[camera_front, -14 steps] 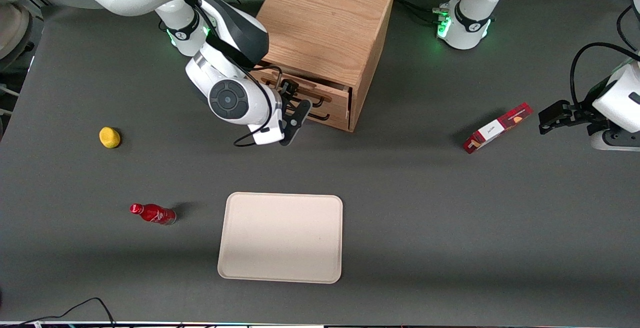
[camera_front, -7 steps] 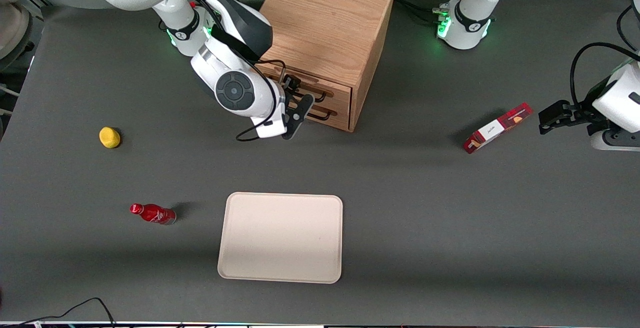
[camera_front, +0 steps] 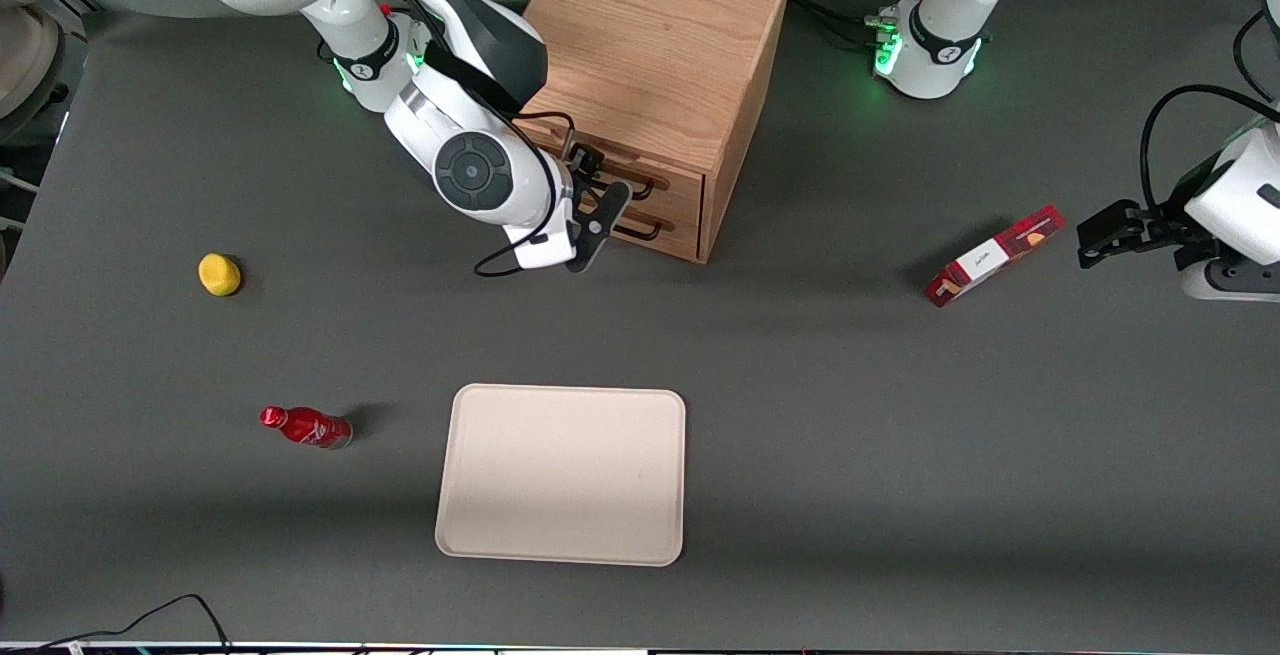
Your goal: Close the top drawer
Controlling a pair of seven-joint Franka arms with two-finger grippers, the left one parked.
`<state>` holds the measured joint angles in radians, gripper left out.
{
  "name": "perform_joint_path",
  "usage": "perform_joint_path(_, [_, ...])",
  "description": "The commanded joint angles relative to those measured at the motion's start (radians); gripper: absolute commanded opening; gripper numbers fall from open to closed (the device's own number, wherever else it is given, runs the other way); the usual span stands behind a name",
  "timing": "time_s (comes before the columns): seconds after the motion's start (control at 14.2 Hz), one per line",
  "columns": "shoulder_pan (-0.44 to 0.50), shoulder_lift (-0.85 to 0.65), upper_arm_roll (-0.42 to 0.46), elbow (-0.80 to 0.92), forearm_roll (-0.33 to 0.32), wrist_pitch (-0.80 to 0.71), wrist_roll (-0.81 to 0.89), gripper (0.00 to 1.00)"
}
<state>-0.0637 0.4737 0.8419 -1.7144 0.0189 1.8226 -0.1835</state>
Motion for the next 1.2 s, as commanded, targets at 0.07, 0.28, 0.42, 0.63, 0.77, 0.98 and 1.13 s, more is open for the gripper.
perform_joint_path(0.07, [-0.016,-0.038,0.037,-0.016,0.023,-0.022,0.019,1.0])
perform_joint_path(0.28, [-0.015,-0.044,0.04,0.03,0.023,-0.064,0.025,1.0])
perform_joint_path(0.42, [-0.016,-0.053,0.054,0.041,0.024,-0.083,0.033,1.0])
perform_joint_path(0.63, [-0.018,-0.084,0.056,0.059,0.027,-0.106,0.035,1.0])
perform_joint_path(0.77, [-0.018,-0.099,0.054,0.12,0.059,-0.167,0.042,1.0])
perform_joint_path(0.98, [-0.034,-0.13,0.042,0.229,0.059,-0.284,0.098,1.0])
perform_joint_path(1.13, [-0.059,-0.161,0.04,0.272,0.058,-0.344,0.099,1.0])
